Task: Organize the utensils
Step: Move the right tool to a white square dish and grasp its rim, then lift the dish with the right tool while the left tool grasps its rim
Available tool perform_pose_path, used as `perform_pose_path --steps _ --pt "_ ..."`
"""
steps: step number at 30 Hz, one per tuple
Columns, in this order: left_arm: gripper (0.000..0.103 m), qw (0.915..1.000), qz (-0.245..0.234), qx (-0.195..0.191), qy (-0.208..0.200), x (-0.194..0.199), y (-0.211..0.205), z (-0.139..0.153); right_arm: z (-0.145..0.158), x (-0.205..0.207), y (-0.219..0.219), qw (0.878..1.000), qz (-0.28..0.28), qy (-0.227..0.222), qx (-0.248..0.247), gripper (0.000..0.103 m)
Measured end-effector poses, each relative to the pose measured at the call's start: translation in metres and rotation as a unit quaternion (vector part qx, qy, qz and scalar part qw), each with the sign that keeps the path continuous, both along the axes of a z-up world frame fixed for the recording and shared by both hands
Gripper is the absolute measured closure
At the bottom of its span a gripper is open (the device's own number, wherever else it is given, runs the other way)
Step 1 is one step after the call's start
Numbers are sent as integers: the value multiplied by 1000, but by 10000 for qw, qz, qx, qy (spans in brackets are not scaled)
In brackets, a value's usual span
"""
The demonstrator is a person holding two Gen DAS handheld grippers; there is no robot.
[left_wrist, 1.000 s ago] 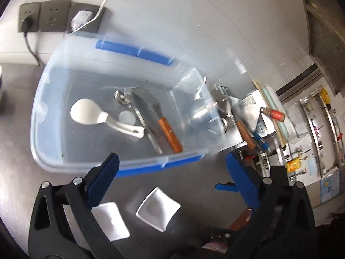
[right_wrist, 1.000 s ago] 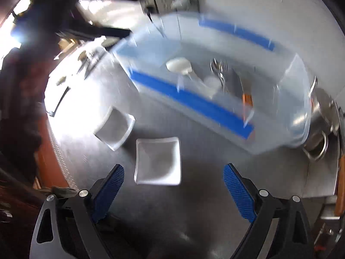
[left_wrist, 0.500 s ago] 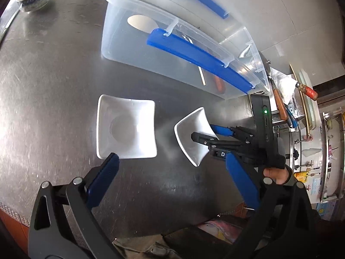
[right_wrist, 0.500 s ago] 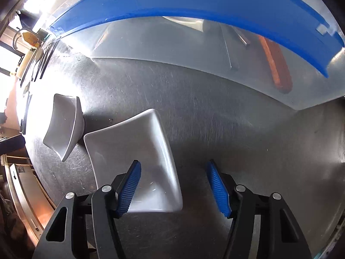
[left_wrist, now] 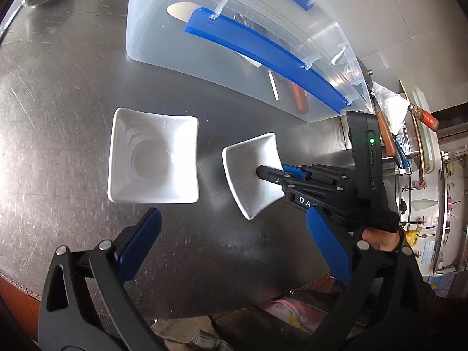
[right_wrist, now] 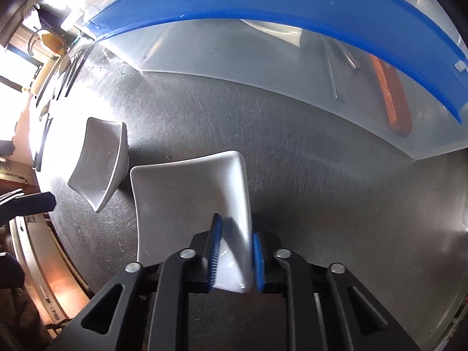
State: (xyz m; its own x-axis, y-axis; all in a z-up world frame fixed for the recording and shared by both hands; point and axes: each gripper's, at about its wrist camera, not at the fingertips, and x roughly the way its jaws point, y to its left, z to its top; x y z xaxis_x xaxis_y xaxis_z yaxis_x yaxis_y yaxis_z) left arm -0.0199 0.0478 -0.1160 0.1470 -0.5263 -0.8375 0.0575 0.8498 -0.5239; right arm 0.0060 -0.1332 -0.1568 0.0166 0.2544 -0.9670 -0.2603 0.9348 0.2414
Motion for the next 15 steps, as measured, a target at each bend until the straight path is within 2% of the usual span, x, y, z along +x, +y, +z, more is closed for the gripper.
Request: perform_pose_path --steps 7,9,15 --pt "8 9999 105 -12 -3 8 2 2 12 -6 -11 9982 -262 140 525 97" --pt "8 10000 79 -21 -18 11 0 2 14 -7 -7 9991 -210 58 363 97" --pt "8 10000 -31 -34 24 19 -9 -2 9 -7 -13 9963 -501 299 627 96"
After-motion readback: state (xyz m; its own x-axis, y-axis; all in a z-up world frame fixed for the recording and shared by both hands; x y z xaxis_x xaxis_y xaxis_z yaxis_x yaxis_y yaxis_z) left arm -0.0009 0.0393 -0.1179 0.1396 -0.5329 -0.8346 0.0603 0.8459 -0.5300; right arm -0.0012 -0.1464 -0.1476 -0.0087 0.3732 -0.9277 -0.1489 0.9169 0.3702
